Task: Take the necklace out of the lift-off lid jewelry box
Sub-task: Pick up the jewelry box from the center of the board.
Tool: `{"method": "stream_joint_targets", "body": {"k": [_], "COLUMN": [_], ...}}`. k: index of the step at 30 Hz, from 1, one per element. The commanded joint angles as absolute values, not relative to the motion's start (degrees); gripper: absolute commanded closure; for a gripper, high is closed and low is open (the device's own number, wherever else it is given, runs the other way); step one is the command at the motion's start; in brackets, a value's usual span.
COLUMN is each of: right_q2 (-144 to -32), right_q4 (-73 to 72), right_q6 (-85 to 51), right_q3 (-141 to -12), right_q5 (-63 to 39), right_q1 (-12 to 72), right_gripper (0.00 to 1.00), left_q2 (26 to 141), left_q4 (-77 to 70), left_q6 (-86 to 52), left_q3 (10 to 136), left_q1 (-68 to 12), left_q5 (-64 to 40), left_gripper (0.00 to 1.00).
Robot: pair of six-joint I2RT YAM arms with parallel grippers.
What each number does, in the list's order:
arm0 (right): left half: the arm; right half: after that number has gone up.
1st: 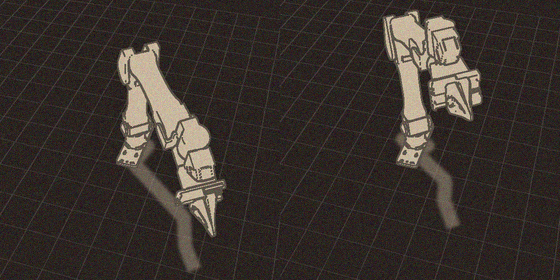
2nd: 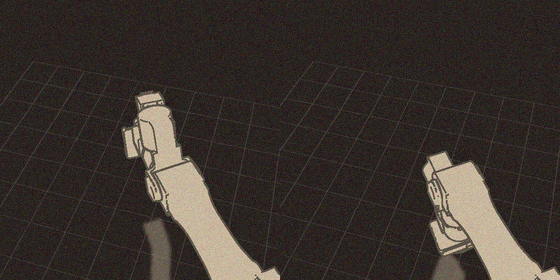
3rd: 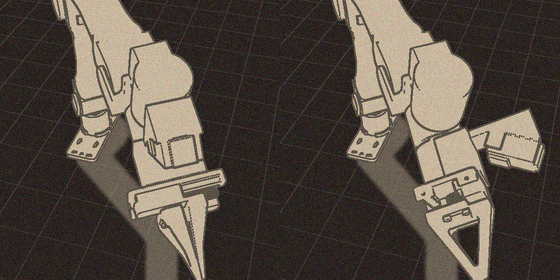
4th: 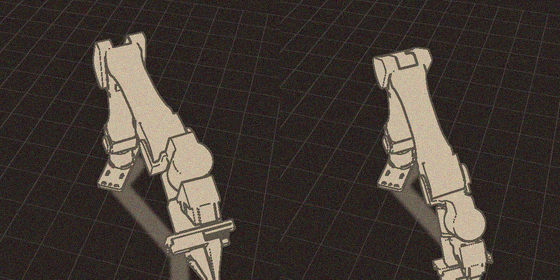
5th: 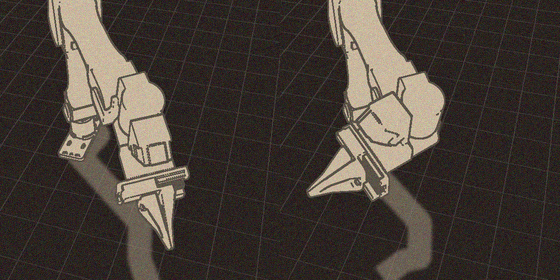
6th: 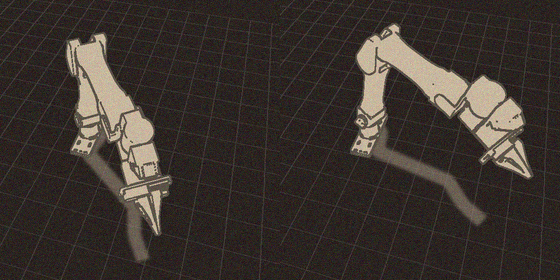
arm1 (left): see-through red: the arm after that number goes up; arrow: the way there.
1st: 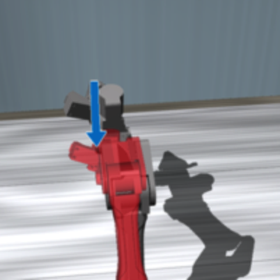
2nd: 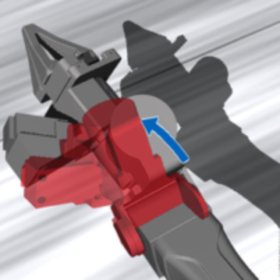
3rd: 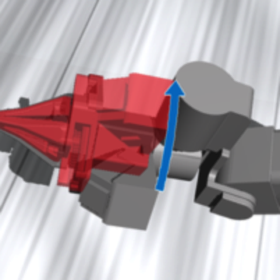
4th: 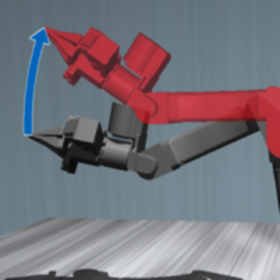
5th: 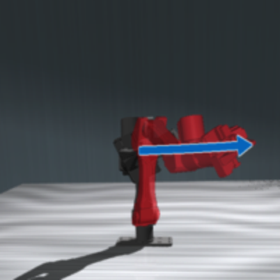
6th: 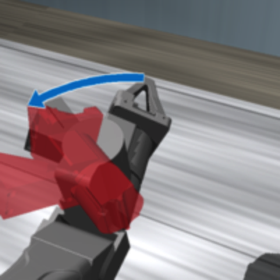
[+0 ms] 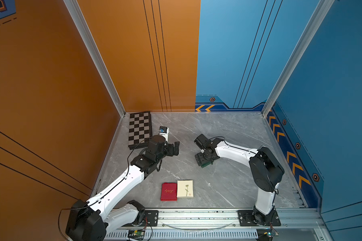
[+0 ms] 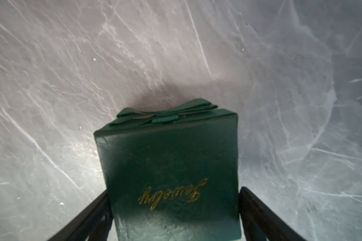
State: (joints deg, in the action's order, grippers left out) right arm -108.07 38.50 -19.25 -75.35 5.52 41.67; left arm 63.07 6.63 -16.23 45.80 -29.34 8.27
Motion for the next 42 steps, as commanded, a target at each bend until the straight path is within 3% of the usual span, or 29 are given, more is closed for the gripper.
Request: {"method": "stream_joint_targets", "body": {"k": [1,9,12,26,42], "right_q2": [-108.68,-107.8,-106.07,-92.12,-89.21], "right_q4": [39.99,39.99,40.08,50.69,55.55], "right_q6": [-18.33,-16.81,-15.89,-13.26,-12.66], "right_q3": [-76.51,-76.3,-75.98,-79.33,-83.8], "right_q5": [4.73,1.69,0.32,-7.74,-10.37], "right_q1": [41.75,40.54,38.38,34.89,37.37], "right_gripper": [0.11,0.25,0.27,0.27,0.28], "left_q2": [62.75,64.53,67.11,66.05,72.72], "left_q4": [5.97,5.57,4.77,-21.87,-28.65], "left_q6": [-14.8,-15.75,-15.62,-6.53,7.38], "left_q3": [45.61,45.25,45.77,29.01,29.13], "left_q1": [-29.77,-28.86,-27.45,-34.84,-47.63], "left_q5": [6.28,4.12,-3.57,-11.6,-6.88], "left_gripper": [0.02,0.02,0.02,0.02,0.01]}}
